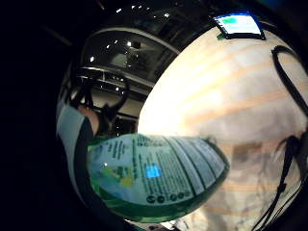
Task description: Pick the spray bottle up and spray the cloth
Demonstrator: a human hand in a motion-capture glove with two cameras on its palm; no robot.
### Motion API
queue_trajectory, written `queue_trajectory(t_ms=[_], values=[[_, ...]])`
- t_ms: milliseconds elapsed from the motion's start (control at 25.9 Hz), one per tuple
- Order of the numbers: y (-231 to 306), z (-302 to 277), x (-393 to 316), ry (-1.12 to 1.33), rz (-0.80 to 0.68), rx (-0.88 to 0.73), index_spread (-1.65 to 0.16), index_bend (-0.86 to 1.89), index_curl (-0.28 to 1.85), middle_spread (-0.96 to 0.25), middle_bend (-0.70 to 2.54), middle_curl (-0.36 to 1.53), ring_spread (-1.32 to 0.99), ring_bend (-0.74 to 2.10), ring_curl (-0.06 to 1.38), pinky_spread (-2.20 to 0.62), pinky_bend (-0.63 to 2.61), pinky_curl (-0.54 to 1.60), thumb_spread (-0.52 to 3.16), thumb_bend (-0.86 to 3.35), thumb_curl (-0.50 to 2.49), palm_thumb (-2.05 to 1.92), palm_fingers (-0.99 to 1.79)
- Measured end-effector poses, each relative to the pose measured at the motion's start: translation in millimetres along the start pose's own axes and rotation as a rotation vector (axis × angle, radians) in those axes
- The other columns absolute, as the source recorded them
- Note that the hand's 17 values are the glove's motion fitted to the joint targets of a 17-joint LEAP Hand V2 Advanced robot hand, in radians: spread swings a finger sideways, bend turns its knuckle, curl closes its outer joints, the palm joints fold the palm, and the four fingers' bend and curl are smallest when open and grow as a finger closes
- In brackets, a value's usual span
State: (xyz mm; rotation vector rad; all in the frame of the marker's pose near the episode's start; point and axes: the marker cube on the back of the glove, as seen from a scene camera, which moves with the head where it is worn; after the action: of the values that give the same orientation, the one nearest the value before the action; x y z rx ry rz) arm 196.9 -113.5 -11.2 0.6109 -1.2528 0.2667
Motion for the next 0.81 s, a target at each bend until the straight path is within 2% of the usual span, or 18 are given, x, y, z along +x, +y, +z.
queue_trajectory(t_ms=[155,271,502,657,812], values=[[-5.4,4.0,-3.5,0.024,-0.051,-0.070,-0.22,0.37,0.34,-0.08,0.60,0.41,-0.12,0.67,0.37,-0.14,0.40,0.32,0.58,0.03,0.47,0.96,1.38],[-9.3,9.9,-20.6,0.123,-0.103,-0.184,-0.21,0.42,0.38,-0.09,0.62,0.43,-0.13,0.69,0.40,-0.20,0.38,0.33,0.47,0.01,0.50,0.97,1.43],[3.4,23.9,-88.1,0.576,-0.265,-0.507,-0.20,0.46,0.43,-0.11,0.66,0.46,-0.15,0.70,0.42,-0.26,0.38,0.34,0.33,-0.02,0.55,0.98,1.43],[27.9,35.3,-115.8,0.863,-0.328,-0.638,-0.20,0.47,0.45,-0.12,0.66,0.47,-0.16,0.70,0.43,-0.29,0.40,0.35,0.28,-0.02,0.58,0.98,1.43],[54.8,51.5,-117.8,1.049,-0.347,-0.741,-0.20,0.48,0.46,-0.13,0.67,0.48,-0.17,0.70,0.44,-0.30,0.40,0.36,0.23,-0.03,0.60,0.98,1.43]])
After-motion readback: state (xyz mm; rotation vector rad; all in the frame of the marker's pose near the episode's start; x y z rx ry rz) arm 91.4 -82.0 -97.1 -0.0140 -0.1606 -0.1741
